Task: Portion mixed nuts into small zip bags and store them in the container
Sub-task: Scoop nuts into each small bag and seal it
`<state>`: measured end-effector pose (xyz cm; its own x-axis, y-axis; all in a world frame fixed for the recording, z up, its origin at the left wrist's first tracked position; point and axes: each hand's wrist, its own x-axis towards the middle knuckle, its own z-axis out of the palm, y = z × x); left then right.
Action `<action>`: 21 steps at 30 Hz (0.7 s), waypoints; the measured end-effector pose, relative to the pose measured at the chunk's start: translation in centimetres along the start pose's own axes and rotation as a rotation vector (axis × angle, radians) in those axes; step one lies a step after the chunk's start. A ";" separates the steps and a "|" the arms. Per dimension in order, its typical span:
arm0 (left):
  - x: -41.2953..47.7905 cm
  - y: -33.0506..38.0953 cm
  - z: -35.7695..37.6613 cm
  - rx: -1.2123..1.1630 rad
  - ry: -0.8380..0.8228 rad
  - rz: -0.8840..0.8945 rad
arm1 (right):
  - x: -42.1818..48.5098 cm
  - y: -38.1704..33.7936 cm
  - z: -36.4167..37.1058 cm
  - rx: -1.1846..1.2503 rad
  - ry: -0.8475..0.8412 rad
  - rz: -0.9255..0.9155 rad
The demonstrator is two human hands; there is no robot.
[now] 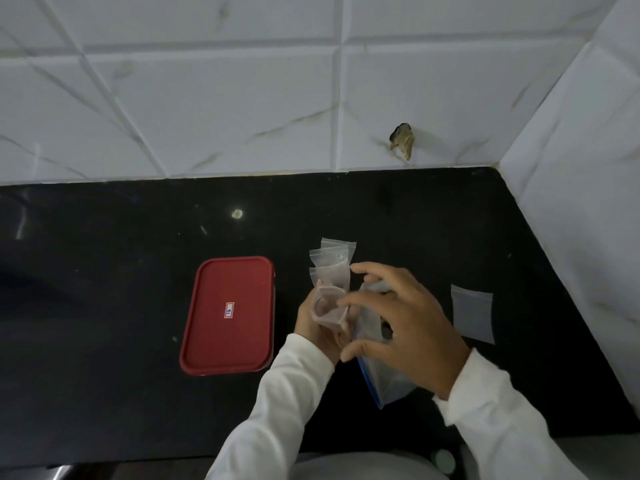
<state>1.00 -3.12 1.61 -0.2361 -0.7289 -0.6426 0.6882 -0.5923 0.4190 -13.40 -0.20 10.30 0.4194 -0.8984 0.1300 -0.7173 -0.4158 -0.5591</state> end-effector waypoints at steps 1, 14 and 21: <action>0.0 0.0 0.0 0.012 0.015 -0.009 | -0.3 0.2 0.4 -0.076 -0.015 -0.046; 0.4 0.2 0.1 0.000 -0.019 -0.126 | 0.4 1.4 2.3 0.033 0.159 -0.044; 0.2 -0.1 -0.3 -0.011 -0.050 -0.109 | -0.2 1.1 1.9 0.233 0.106 0.092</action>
<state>1.06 -3.12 1.25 -0.3437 -0.6772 -0.6506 0.6642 -0.6650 0.3414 -13.17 -0.23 8.11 0.2888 -0.9458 0.1486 -0.5973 -0.2993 -0.7441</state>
